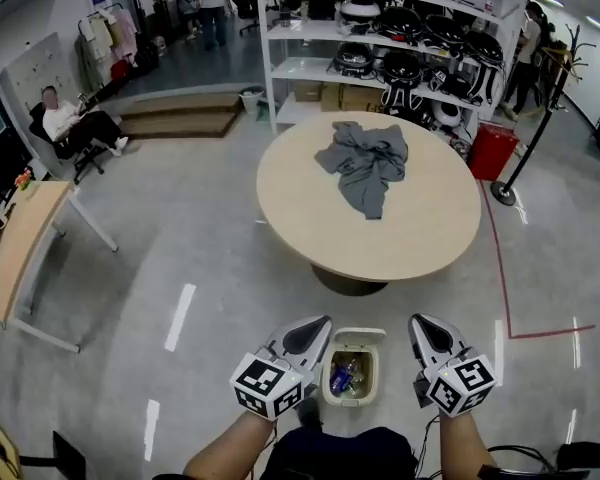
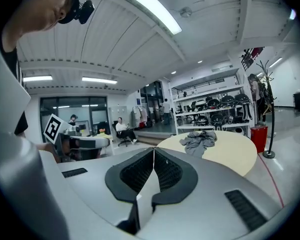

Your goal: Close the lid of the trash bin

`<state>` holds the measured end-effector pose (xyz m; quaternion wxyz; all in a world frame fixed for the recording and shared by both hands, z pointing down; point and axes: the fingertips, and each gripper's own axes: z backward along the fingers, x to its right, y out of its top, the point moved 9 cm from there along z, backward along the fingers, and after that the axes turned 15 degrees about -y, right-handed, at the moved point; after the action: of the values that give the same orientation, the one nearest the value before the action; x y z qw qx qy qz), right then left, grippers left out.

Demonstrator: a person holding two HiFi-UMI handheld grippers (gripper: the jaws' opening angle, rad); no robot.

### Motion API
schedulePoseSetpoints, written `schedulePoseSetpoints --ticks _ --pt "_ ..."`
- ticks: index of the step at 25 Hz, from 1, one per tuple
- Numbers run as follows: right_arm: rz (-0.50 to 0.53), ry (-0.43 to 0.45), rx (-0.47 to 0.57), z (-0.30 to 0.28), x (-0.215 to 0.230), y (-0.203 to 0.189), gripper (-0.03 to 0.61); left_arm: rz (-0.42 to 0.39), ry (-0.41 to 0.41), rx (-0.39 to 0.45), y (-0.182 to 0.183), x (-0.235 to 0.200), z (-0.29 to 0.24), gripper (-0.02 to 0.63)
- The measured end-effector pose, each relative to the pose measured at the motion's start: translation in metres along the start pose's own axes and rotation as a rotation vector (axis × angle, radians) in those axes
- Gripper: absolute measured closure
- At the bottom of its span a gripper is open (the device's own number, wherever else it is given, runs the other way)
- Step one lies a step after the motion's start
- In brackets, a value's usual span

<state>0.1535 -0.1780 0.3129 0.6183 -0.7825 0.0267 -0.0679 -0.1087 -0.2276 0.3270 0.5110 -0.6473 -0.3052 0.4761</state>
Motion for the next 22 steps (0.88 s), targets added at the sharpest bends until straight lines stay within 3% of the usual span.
schedulePoseSetpoints --ticks 5,10,15,22 --pt "-0.018 -0.005 -0.06 -0.052 0.017 -0.008 0.569 0.033 0.0 -0.061 -0.003 -0.04 -0.03 0.623" --pt "-0.015 0.018 -0.151 -0.094 0.047 -0.043 0.569 0.095 0.028 -0.141 -0.037 -0.069 -0.067 0.623" --pt "-0.01 0.046 -0.247 -0.14 0.076 -0.1 0.569 0.141 0.056 -0.232 -0.09 -0.109 -0.107 0.623" --pt "-0.054 0.052 -0.475 -0.158 0.095 -0.207 0.569 0.289 0.096 -0.414 -0.191 -0.132 -0.131 0.623"
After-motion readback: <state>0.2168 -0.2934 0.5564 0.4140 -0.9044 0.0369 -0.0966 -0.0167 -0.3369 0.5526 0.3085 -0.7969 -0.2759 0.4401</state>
